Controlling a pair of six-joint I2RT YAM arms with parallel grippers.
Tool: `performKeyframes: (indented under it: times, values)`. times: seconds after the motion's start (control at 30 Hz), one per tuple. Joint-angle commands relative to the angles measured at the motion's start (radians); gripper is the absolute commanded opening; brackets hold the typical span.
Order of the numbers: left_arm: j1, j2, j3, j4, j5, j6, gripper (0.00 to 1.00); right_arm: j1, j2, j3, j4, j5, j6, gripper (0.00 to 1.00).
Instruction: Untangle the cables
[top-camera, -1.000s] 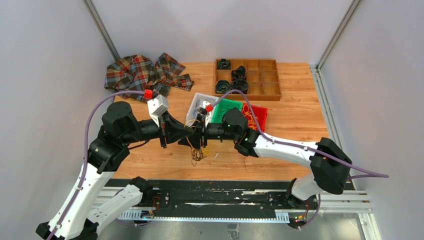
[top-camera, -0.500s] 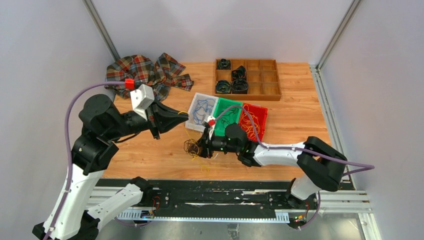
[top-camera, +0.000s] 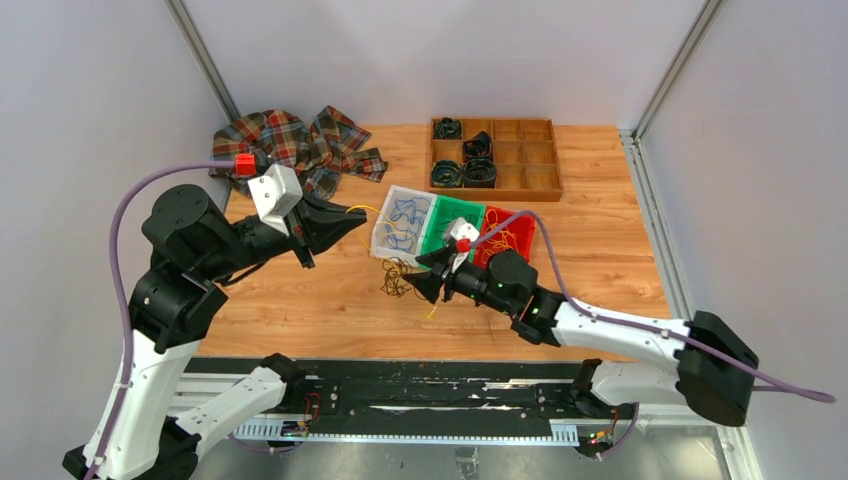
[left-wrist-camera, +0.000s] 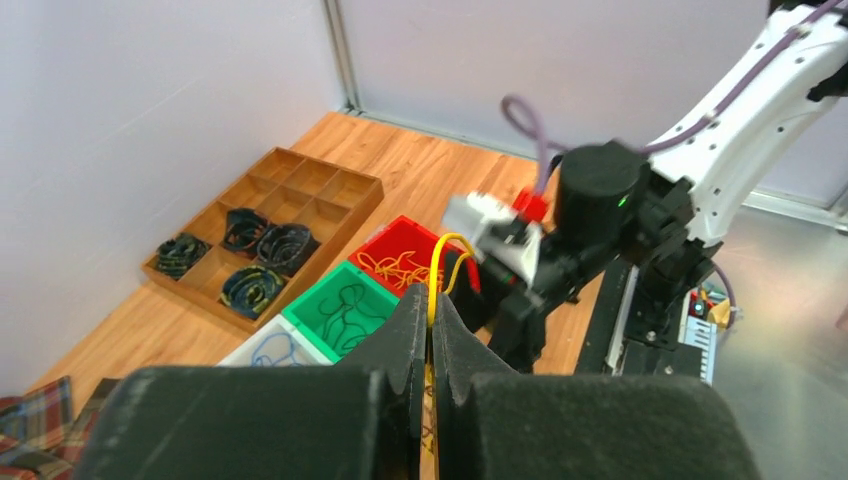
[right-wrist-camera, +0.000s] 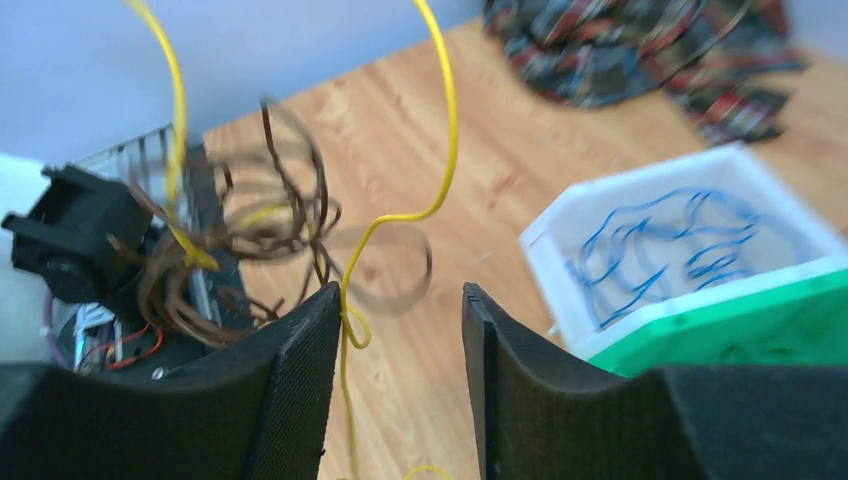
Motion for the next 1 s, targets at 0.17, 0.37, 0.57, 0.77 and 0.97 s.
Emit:
performKeyframes:
  times: [0.17, 0.37, 0.57, 0.77, 0.97]
  values:
    - [-0.005, 0.002, -0.012, -0.008, -0.028, 0.046, 0.00, 0.012, -0.173, 0.134, -0.246, 0.103, -0.145, 0.53]
    - [-0.005, 0.002, -0.011, -0.020, -0.026, 0.051, 0.00, 0.012, -0.191, 0.175, -0.220, -0.031, -0.105, 0.52]
    - [-0.005, -0.001, -0.016, -0.029, -0.025, 0.055, 0.00, 0.025, -0.124, 0.252, -0.124, -0.239, -0.016, 0.53]
    - [-0.005, 0.002, -0.013, -0.022, -0.022, 0.046, 0.01, 0.042, -0.027, 0.336, -0.081, -0.309, -0.015, 0.53]
    - [-0.005, 0.005, -0.005, -0.017, -0.019, 0.042, 0.00, 0.042, 0.048, 0.398, -0.094, -0.330, -0.035, 0.47]
